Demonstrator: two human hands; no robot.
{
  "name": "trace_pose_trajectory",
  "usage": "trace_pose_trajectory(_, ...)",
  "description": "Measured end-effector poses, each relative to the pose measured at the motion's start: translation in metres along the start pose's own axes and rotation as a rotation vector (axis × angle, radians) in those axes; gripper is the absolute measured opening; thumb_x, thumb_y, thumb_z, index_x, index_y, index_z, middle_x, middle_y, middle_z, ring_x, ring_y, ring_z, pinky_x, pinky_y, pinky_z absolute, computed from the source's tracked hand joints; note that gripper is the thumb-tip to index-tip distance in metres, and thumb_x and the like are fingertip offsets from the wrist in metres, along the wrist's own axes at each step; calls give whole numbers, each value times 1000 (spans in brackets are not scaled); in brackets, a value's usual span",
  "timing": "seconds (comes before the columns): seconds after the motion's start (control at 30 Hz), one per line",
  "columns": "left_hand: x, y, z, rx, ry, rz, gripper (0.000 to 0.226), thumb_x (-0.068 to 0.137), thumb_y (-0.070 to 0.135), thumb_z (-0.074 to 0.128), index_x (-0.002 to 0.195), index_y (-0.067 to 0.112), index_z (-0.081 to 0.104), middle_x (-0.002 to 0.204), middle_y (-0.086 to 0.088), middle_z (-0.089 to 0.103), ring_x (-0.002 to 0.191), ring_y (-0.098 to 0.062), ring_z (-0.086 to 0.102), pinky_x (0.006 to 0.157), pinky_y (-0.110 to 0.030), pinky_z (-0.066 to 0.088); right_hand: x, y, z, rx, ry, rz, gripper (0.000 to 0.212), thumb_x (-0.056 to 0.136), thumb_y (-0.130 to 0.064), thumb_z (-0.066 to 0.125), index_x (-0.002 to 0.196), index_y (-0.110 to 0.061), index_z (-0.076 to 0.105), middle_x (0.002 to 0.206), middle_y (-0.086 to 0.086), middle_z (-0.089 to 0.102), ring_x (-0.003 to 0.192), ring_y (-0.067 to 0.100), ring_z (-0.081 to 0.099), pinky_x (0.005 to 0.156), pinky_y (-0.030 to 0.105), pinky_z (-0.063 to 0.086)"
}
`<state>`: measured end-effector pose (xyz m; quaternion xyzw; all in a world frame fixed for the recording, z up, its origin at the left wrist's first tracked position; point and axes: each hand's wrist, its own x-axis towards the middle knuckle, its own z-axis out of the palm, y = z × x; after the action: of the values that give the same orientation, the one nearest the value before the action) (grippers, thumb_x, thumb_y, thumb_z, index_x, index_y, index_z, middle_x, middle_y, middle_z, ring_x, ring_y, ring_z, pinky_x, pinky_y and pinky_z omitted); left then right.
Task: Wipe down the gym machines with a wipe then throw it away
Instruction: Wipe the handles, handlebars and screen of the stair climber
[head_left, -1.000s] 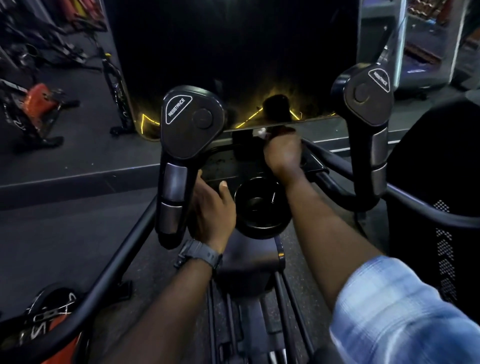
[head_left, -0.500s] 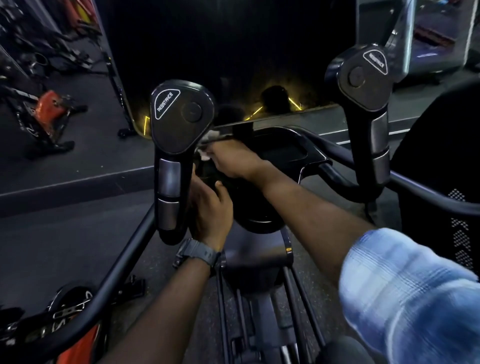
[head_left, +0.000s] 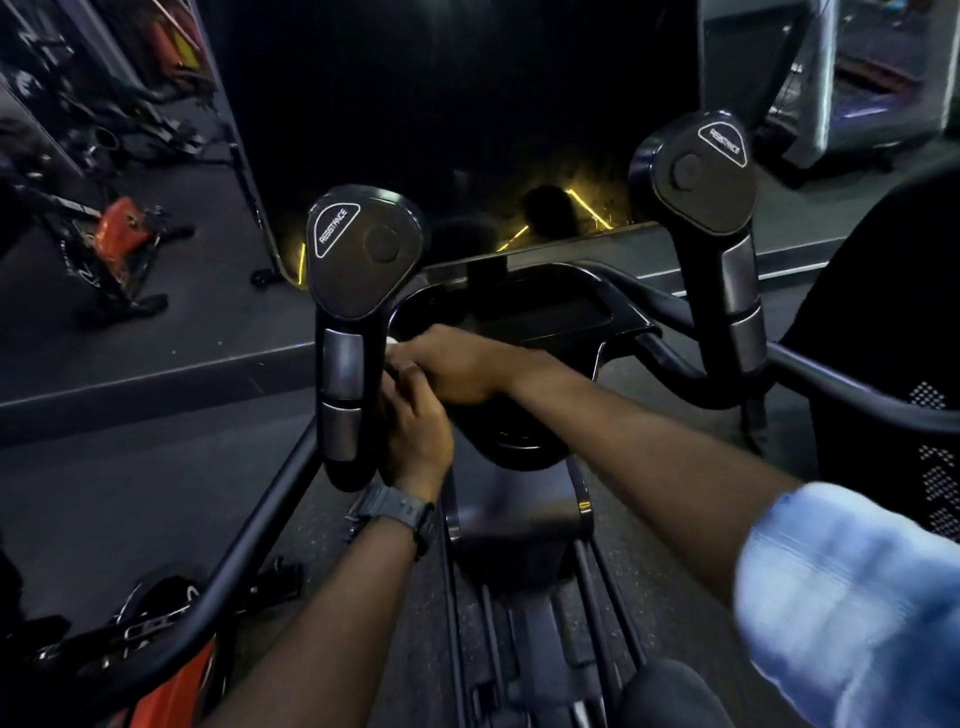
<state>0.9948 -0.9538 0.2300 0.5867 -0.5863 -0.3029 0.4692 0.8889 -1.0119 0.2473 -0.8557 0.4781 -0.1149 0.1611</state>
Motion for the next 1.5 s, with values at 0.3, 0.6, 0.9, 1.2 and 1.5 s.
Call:
trace_pose_trajectory(0.3,-2,8,-1,-40,-23,-64,46,108,25,31,149,6,31,157,-12,32,143,-21,29,101,-9,14,-27,-8,14,-21,88,142,33,100,-33,40,131,-24,48,126,11,58,110,32,59,89,41,47)
trace_pose_trajectory(0.6,5,-1,5,80,-81,-61,53,107,33,25,152,6,28,161,-12,26,148,-21,20,108,-10,1,-36,-6,-1,-90,117,398,33,99,-23,39,128,-16,53,125,14,60,111,34,59,82,36,43)
trace_pose_trajectory(0.9,-5,-4,4,5,-150,-5,67,102,56,13,149,15,36,155,-7,36,144,-20,30,118,-26,16,-51,14,3,-90,182,479,33,99,-24,44,131,-18,46,122,18,59,108,37,59,87,41,47)
trace_pose_trajectory(1.2,-9,-14,1,-54,-172,78,77,94,59,11,147,14,42,152,-2,43,140,-12,36,113,-17,21,-59,1,9,-103,190,540,48,97,-16,44,145,-25,40,146,7,45,126,30,48,103,37,39)
trace_pose_trajectory(1.5,-20,1,-6,-127,-211,-18,53,107,38,19,135,11,55,139,-6,56,130,-20,49,112,-36,33,-104,-52,43,-234,183,260,56,90,-3,47,143,-21,44,150,3,40,122,27,54,89,40,52)
